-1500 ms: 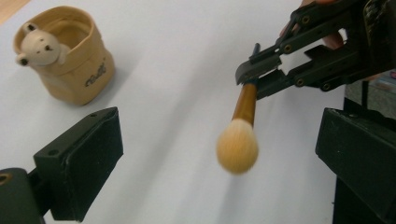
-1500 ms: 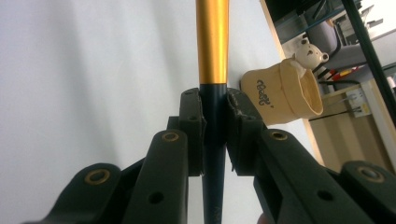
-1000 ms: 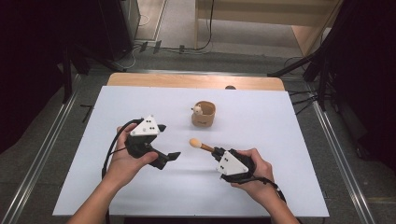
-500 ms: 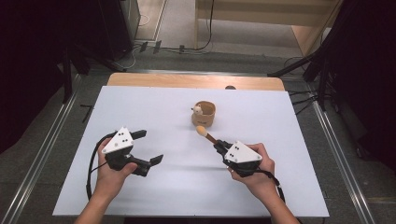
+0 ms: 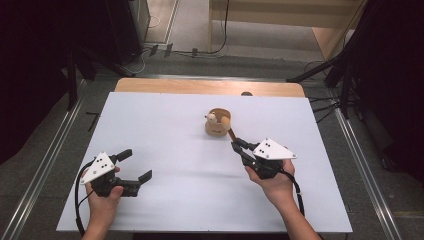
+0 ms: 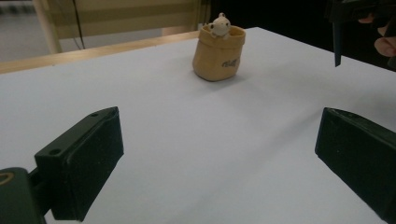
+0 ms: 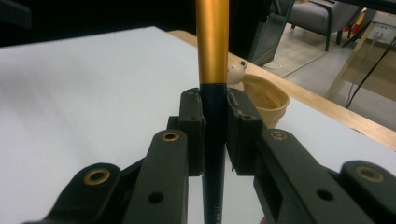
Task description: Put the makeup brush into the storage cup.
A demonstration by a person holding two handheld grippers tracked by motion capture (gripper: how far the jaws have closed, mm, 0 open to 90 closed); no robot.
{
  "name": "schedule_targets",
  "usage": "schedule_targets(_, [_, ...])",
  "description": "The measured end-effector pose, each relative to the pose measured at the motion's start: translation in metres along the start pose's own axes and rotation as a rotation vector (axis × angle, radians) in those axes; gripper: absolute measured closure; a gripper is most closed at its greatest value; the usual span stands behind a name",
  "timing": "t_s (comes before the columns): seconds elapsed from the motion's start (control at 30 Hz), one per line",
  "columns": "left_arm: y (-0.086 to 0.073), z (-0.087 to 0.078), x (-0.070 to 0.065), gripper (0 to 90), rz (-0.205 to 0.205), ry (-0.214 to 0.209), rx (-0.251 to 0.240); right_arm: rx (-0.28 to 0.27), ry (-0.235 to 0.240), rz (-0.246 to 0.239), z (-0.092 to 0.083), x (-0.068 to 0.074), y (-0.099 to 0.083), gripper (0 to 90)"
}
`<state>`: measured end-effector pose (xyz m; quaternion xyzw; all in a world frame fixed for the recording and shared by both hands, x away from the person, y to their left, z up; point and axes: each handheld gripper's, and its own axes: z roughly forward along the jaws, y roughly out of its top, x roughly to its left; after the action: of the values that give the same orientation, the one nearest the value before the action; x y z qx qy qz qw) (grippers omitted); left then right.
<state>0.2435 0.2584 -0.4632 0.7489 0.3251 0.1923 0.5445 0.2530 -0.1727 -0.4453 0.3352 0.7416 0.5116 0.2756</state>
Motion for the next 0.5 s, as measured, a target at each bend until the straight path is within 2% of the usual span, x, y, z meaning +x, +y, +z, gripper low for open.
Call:
schedule_targets(0.1, [-0.009, -0.005, 0.002, 1.5, -0.021, 0.011, -0.018, -0.029, 0.002, 0.037, 0.003, -0.003, 0.001, 80.2])
schedule_targets(0.17, [-0.014, -0.006, 0.005, 1.5, -0.033, 0.026, -0.01, -0.042, 0.006, 0.055, 0.007, -0.005, 0.002, 80.2])
schedule_targets(0.2, [-0.016, -0.008, 0.006, 1.7, -0.038, 0.036, -0.013, -0.054, 0.007, 0.079, 0.011, -0.007, 0.003, 80.2])
schedule_targets(0.27, [-0.018, -0.011, 0.01, 1.7, -0.053, 0.052, -0.019, -0.057, 0.004, 0.089, 0.013, -0.007, 0.004, 80.2])
schedule_targets(0.33, [-0.02, -0.015, 0.012, 1.7, -0.057, 0.084, -0.036, -0.081, -0.023, 0.096, 0.016, -0.009, 0.005, 80.1])
schedule_targets(0.37, [-0.021, -0.018, 0.014, 1.6, -0.069, 0.093, -0.049, -0.095, -0.042, 0.132, 0.018, -0.012, 0.007, 80.1])
schedule_targets(0.4, [-0.022, -0.02, 0.016, 1.6, -0.075, 0.103, -0.058, -0.095, -0.042, 0.132, 0.018, -0.012, 0.007, 80.1])
schedule_targets(0.5, [-0.025, -0.025, 0.021, 1.6, -0.097, 0.113, -0.074, -0.117, -0.042, 0.177, 0.021, -0.019, 0.01, 80.2])
